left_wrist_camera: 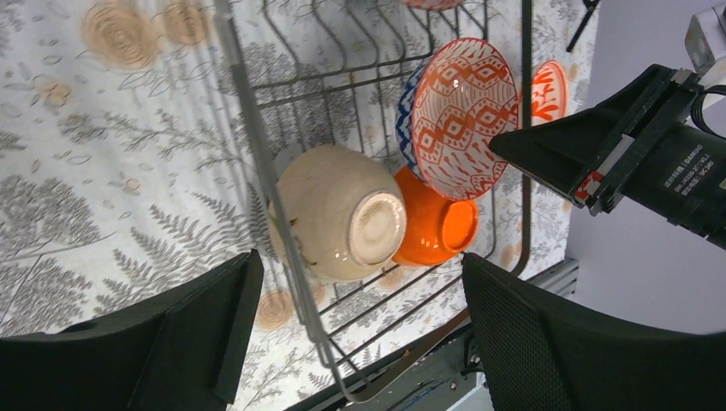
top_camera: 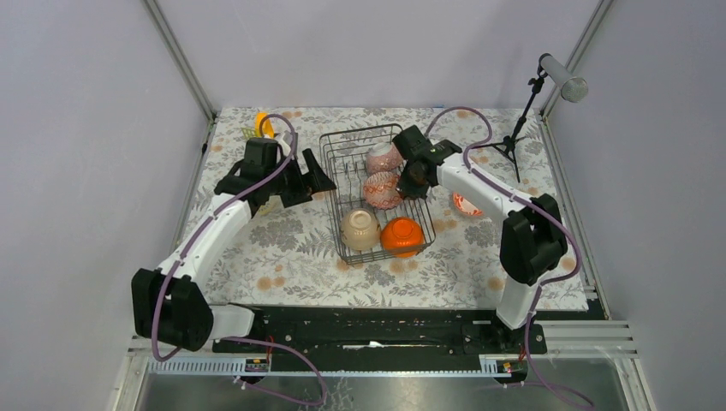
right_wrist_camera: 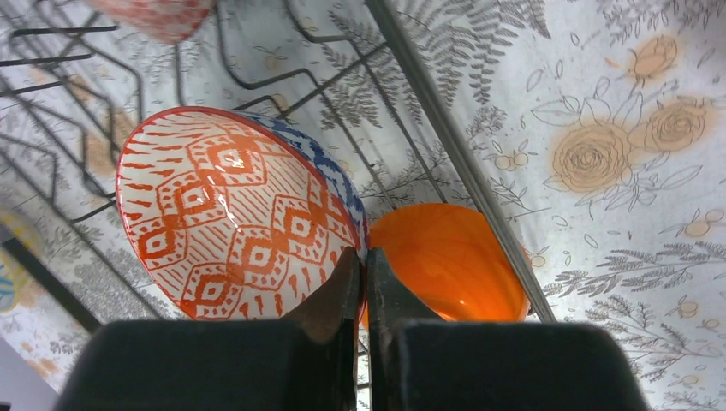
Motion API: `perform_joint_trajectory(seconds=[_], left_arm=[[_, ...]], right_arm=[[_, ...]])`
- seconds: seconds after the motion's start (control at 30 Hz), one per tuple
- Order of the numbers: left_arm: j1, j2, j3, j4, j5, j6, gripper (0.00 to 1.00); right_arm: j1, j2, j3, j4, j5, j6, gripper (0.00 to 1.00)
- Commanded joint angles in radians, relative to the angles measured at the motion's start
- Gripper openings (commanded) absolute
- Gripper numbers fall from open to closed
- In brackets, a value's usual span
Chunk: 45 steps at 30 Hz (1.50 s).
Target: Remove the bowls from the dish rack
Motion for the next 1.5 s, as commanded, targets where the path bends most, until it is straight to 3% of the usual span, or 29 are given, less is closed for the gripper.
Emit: perform_joint_trajectory(seconds=[0.0, 0.13, 0.3, 0.43, 0.77, 0.83, 0.9, 1.03, 1.1, 1.37, 1.47], left_arm=[[-0.042, 0.067, 0.115, 0.079, 0.109, -0.012, 0.89], [-0.155, 0.166, 0.247, 0.028, 0.034, -0.01, 0.85], [-0.205, 0.264, 0.367, -0.08, -0.1, -0.028, 0.73], [-0.235, 0.302, 0.398, -0.089, -0.152, -0.041, 0.66], [-0.272, 0.341, 0.42, -0.119, -0.23, -0.071, 0.61], [-0.272, 0.345, 0.418, -0.119, -0.223, -0.077, 0.56], [-0.273, 0.346, 0.411, -0.109, -0.213, -0.08, 0.44], [-0.273, 0.348, 0.406, -0.101, -0.214, -0.083, 0.17], [-0.273, 0.346, 0.406, -0.102, -0.221, -0.082, 0.02], [-0.27, 0.313, 0.44, -0.164, -0.292, -0.065, 0.0], [-0.246, 0.279, 0.437, -0.201, -0.323, -0.069, 0.0]], right_arm=[[0.008, -0.096, 0.085, 0.036, 0.002, -0.114, 0.0], [0.027, -0.115, 0.108, 0.054, 0.044, -0.154, 0.0], [0.04, -0.124, 0.15, 0.05, 0.055, -0.188, 0.0], [0.049, -0.139, 0.157, 0.051, 0.053, -0.204, 0.0], [0.052, -0.193, 0.104, 0.076, 0.03, -0.216, 0.0], [0.052, -0.211, 0.082, 0.099, 0.011, -0.214, 0.0], [0.052, -0.219, 0.066, 0.111, -0.001, -0.217, 0.0], [0.051, -0.23, 0.049, 0.111, -0.006, -0.23, 0.07], [0.051, -0.238, 0.041, 0.111, -0.003, -0.231, 0.15], [0.051, -0.265, 0.068, 0.112, 0.0, -0.343, 0.47], [0.051, -0.278, 0.07, 0.129, -0.001, -0.395, 0.52]])
